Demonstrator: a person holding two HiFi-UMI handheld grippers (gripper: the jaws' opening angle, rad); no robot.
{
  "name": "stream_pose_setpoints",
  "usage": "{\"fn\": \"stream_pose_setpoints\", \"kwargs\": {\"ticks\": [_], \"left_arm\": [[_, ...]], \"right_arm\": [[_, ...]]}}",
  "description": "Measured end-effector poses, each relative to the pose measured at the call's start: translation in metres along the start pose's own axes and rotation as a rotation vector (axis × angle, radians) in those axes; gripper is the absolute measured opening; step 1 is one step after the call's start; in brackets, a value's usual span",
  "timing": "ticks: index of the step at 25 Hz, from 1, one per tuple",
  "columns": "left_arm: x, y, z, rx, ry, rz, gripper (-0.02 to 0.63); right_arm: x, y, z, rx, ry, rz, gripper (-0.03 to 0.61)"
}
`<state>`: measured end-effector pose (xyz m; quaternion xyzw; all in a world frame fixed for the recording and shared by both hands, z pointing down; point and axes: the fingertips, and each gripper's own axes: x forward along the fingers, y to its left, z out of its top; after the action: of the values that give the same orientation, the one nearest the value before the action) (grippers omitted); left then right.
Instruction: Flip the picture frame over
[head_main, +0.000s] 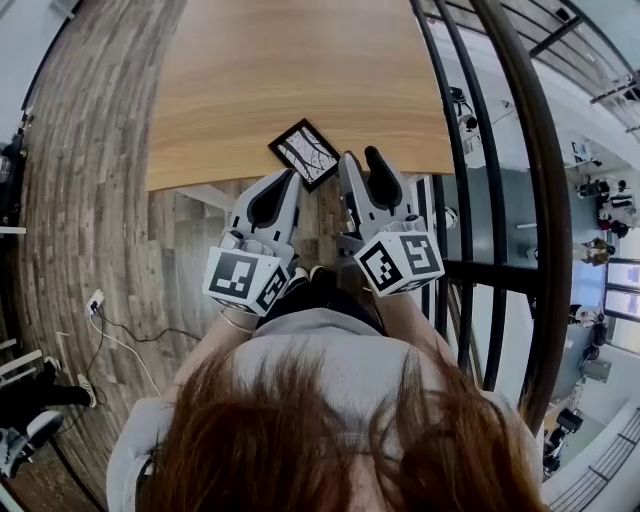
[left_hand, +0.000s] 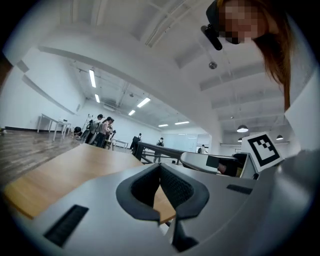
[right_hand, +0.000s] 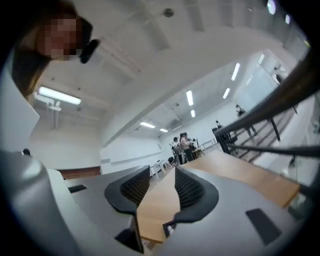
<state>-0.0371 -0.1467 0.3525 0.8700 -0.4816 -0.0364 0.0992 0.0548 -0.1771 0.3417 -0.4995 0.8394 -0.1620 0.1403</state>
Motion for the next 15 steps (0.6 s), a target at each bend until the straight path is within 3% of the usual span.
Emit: {"fn": "stream_pose_setpoints", "kwargs": {"ticks": [3, 5, 10, 15], "left_arm": [[0.001, -0.013, 0.035, 0.033, -0.084, -0.027, 0.006], [0.001, -0.020, 0.054, 0.051, -0.131, -0.044, 0.006], [0.000, -0.032, 0.078, 0.097, -0.187, -0.076, 0.006], [-0.009, -0.023, 0.071, 0.100, -0.189, -0.077, 0.006]], "right_arm": [[-0.004, 0.028, 0.039, -0.175, -0.064, 0.047, 0.068], [-0.007, 0.039, 0.055, -0.236, -0.088, 0.055, 0.033], [-0.010, 0.053, 0.076, -0.325, -0.115, 0.048, 0.015], [-0.003, 0.065, 0.065, -0.352, -0.126, 0.053, 0.015]]}}
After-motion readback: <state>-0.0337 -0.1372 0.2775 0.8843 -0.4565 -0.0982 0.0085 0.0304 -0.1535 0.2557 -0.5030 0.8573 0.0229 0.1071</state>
